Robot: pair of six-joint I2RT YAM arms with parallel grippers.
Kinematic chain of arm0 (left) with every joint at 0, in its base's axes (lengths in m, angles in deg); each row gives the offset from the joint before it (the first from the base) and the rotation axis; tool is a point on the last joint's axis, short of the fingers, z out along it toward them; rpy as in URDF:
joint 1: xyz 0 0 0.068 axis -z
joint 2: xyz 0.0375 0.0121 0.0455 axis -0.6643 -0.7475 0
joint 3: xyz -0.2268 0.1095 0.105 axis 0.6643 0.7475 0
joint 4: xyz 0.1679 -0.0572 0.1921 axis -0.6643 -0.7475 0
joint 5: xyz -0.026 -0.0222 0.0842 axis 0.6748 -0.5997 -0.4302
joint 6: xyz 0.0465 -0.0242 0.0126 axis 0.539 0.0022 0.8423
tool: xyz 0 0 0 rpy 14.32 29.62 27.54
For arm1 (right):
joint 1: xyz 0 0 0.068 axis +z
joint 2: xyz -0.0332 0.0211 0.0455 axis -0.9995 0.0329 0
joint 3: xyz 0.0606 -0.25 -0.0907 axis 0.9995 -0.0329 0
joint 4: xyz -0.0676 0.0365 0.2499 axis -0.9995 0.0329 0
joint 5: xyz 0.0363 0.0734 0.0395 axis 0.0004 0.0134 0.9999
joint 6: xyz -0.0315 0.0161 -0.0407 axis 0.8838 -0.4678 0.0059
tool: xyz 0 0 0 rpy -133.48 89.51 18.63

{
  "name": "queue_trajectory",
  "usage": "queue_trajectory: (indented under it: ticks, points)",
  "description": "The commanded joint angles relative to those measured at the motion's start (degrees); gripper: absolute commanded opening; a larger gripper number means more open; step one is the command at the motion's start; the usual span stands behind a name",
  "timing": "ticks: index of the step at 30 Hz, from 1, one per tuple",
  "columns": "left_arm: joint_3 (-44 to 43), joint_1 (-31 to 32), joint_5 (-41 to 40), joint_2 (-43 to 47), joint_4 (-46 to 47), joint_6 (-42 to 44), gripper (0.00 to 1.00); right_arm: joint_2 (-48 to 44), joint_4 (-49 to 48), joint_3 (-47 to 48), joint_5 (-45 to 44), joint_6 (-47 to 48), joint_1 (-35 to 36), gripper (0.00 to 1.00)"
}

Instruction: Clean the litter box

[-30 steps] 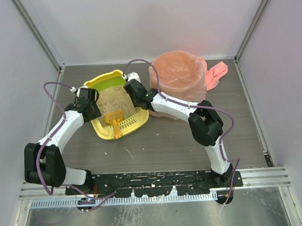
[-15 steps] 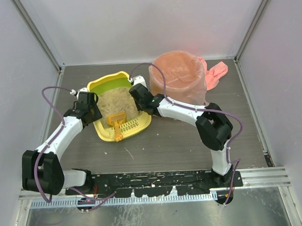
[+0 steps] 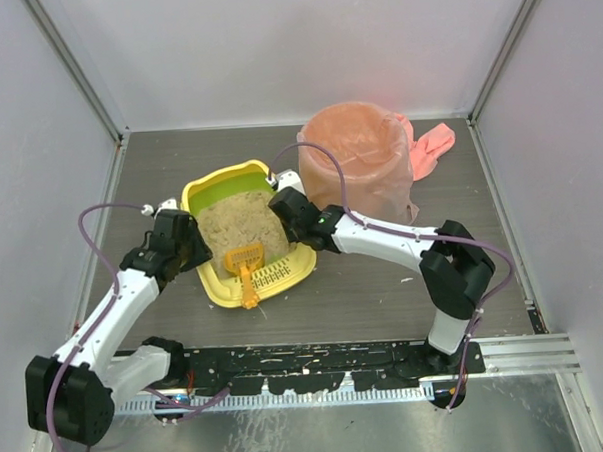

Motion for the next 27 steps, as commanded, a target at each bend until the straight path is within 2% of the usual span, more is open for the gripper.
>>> queue_trajectory:
  ticks: [1, 3, 6, 11, 13, 20, 22, 27]
  points:
    - [3.6, 1.1, 4.1, 5.2, -7.7, -4.7, 0.39, -4.4, 5.6, -4.1, 4.7, 0.7, 1.6, 0.06]
    - [4.6, 1.4, 4.9, 7.5, -8.5, -5.3, 0.41, -5.4, 5.5, -4.8, 4.5, 0.5, 1.7, 0.07]
    - [4.4, 1.3, 4.0, 9.4, -9.9, -5.6, 0.51, -6.3, 5.4, -4.8, 4.1, 0.5, 1.7, 0.09]
    - [1.1, 1.4, 0.3, 9.8, -12.4, -5.3, 0.69, -8.3, 5.4, -3.1, 1.9, 0.1, 1.7, 0.29]
    - [0.1, 1.3, -0.6, 9.8, -13.2, -5.2, 0.74, -9.1, 5.4, -2.4, 1.5, 0.2, 1.7, 0.36]
    - [-4.3, 1.3, -4.1, 12.0, -15.8, -4.4, 0.94, -13.4, 4.9, -0.1, 0.1, 0.9, 1.7, 0.59]
    - [-5.7, 1.3, -4.9, 12.3, -16.6, -3.7, 0.99, -14.7, 5.0, 0.3, 0.2, 1.3, 1.7, 0.63]
    - [-8.9, 1.3, -6.7, 13.6, -18.2, 0.2, 0.98, -19.5, 4.5, -2.3, 0.9, 3.4, 1.7, 0.67]
